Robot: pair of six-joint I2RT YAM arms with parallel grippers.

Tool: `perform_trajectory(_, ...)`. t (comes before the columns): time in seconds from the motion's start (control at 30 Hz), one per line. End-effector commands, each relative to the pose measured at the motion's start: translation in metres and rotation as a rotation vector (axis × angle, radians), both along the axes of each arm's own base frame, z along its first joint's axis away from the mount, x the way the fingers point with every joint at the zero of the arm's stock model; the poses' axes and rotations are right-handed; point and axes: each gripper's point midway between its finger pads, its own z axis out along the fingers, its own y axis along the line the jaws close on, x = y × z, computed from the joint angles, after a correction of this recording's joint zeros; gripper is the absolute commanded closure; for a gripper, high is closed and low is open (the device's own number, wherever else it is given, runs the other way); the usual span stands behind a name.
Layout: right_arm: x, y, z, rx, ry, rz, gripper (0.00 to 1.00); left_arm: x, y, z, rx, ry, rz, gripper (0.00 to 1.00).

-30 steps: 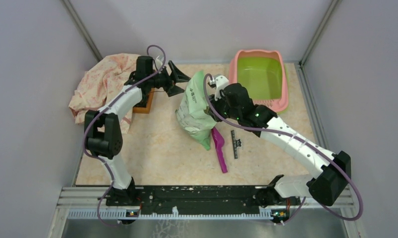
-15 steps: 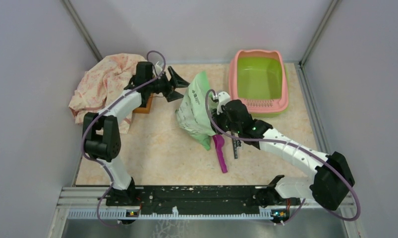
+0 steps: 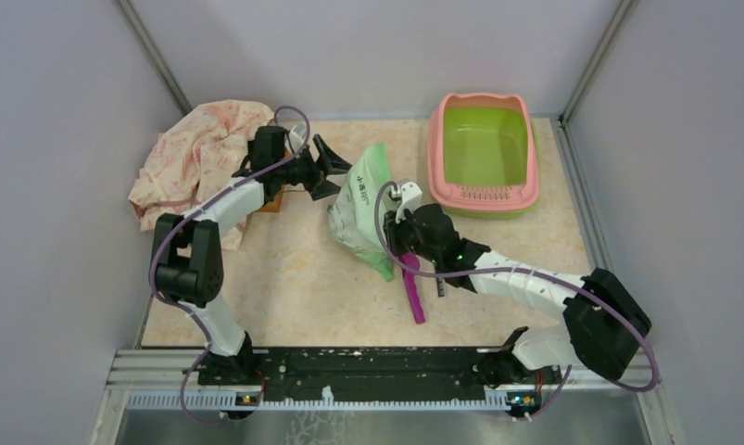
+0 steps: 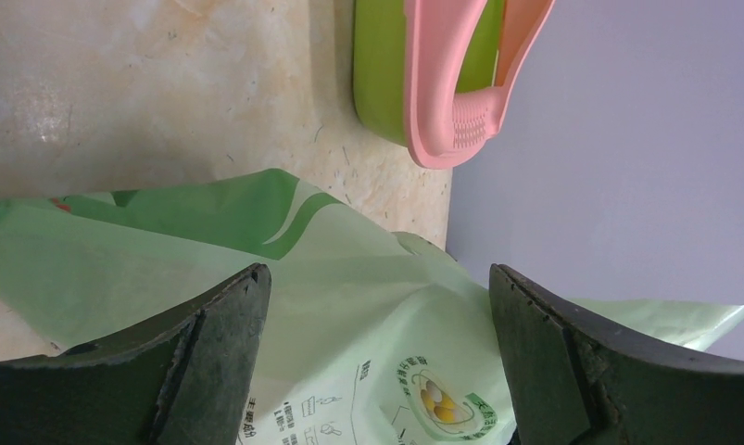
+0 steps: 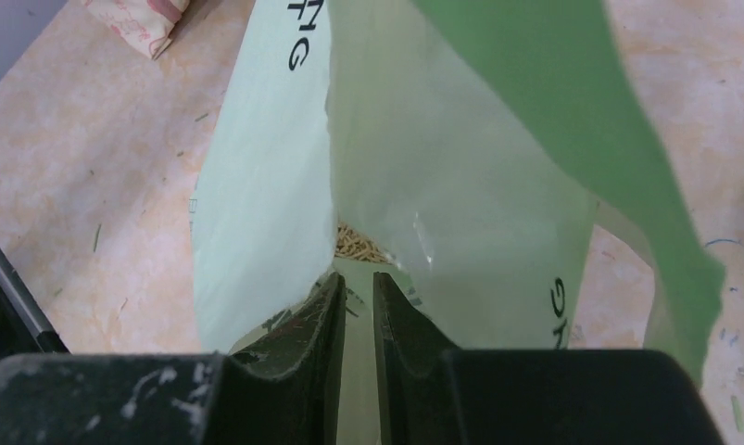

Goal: Fill the litter box with clean litter
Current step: Open the cat litter bag at the center of the board.

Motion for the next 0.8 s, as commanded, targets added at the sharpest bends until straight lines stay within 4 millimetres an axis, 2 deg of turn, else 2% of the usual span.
perform_trajectory(0.0, 0.007, 0.023, 0.002, 0.059, -0.027, -0.008, 0.82, -0.011, -0.001, -0.005, 0.030, -0.020, -0.003, 0.08)
perform_trajectory(0.13, -0.004, 0.022, -0.024, 0.055, 0.018, -0.024, 0.82, -0.020, -0.001, -0.021, 0.057, 0.001, 0.018, 0.08)
perform_trajectory(0.27, -0.014, 0.008, -0.050, 0.041, 0.066, -0.060, 0.82, -0.024, -0.007, -0.032, 0.059, -0.002, 0.027, 0.09)
perform_trajectory(0.43, -0.014, 0.000, -0.058, 0.020, 0.077, -0.091, 0.82, -0.027, -0.011, -0.050, 0.083, 0.024, 0.027, 0.09)
perform_trajectory(0.57, -0.014, 0.004, -0.044, 0.027, 0.064, -0.069, 0.80, -0.029, -0.011, -0.054, 0.084, 0.031, 0.024, 0.09)
perform_trajectory(0.77, -0.016, 0.002, 0.015, 0.044, -0.017, -0.032, 0.78, -0.029, -0.009, -0.039, 0.092, -0.003, 0.020, 0.09)
